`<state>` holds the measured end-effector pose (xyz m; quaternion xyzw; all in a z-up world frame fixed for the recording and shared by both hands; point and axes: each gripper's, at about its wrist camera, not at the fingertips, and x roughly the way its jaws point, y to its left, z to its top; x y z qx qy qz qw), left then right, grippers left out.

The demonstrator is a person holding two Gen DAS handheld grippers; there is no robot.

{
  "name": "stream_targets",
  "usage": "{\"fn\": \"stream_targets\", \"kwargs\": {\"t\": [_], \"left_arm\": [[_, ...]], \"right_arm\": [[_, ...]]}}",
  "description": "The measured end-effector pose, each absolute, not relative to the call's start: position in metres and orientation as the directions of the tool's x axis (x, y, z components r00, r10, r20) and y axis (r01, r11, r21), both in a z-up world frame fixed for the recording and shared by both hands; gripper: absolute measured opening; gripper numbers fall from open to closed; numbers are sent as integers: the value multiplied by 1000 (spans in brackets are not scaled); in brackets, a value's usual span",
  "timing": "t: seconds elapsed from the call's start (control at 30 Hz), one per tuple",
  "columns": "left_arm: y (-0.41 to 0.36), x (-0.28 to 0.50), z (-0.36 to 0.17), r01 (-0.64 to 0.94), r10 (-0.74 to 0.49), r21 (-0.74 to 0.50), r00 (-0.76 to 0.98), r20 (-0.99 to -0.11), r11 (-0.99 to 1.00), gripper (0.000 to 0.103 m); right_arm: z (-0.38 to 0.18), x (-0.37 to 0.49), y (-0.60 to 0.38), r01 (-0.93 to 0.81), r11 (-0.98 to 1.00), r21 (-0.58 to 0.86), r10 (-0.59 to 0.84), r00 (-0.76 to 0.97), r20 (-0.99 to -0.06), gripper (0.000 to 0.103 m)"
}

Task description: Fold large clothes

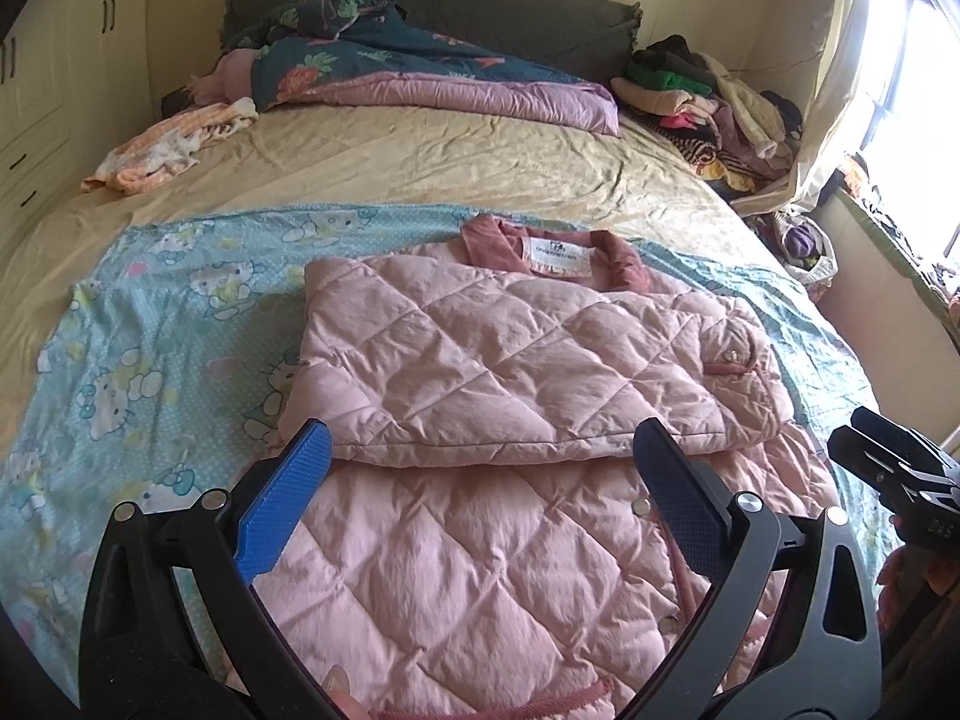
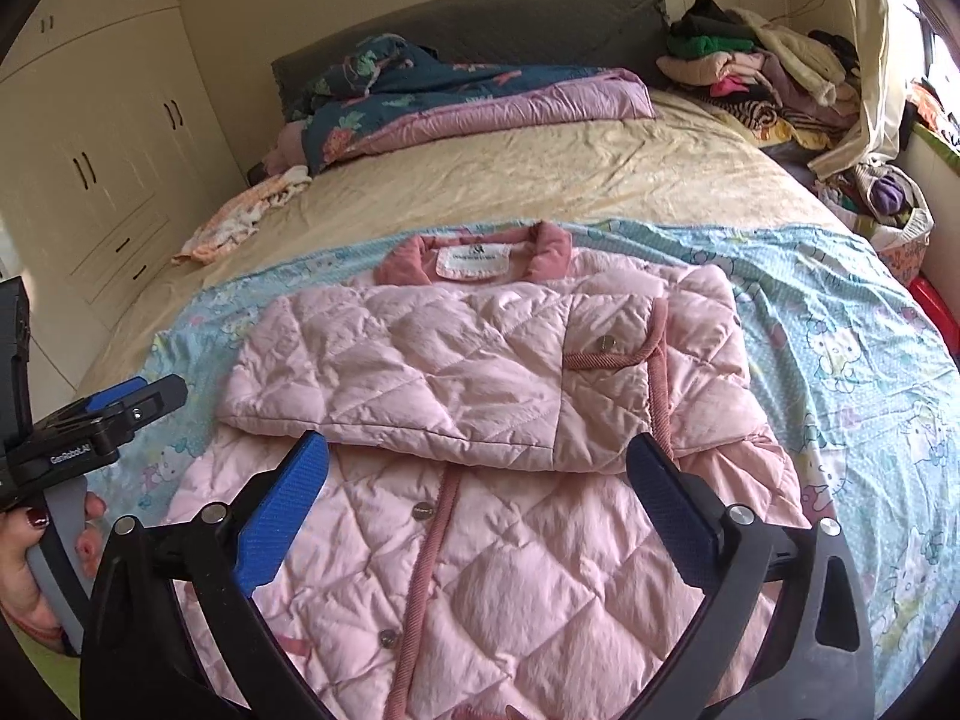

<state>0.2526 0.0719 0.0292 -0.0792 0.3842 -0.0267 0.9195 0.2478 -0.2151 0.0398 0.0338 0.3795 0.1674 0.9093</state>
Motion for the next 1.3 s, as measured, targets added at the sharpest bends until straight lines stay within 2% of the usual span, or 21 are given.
{"fn": "stream_targets", "kwargs": {"t": [0.73, 1.3], "left_arm": [[62, 195, 58, 32, -133, -168, 761, -635, 985, 94], [49, 153, 46, 58, -142, -154, 767, -625, 986, 94]], "right_arm": [[83, 183, -214, -322, 931, 174, 360, 718, -596, 99], [83, 135, -234, -314, 935, 166, 352, 751, -558, 99]]}}
